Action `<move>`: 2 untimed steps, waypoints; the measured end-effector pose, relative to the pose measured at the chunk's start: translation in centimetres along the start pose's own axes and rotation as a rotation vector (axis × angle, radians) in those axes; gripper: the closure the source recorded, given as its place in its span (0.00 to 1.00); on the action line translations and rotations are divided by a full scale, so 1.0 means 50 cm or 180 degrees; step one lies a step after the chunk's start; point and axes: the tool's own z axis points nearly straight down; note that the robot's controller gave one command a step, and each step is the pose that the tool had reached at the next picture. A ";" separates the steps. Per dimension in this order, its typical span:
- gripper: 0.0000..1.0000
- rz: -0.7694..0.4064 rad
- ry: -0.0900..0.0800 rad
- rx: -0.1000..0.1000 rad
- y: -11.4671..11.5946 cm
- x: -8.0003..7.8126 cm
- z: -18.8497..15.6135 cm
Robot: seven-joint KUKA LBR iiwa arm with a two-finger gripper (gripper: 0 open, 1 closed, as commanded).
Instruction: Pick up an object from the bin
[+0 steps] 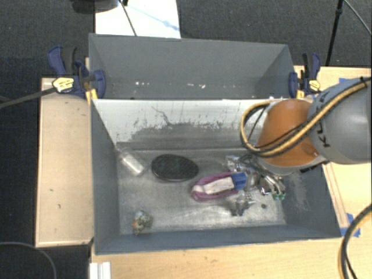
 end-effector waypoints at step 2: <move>1.00 0.0032 -0.0041 0.0008 0.004 -0.033 -0.343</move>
Offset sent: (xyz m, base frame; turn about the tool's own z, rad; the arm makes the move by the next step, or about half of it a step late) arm 0.0000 0.0000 0.0000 0.0000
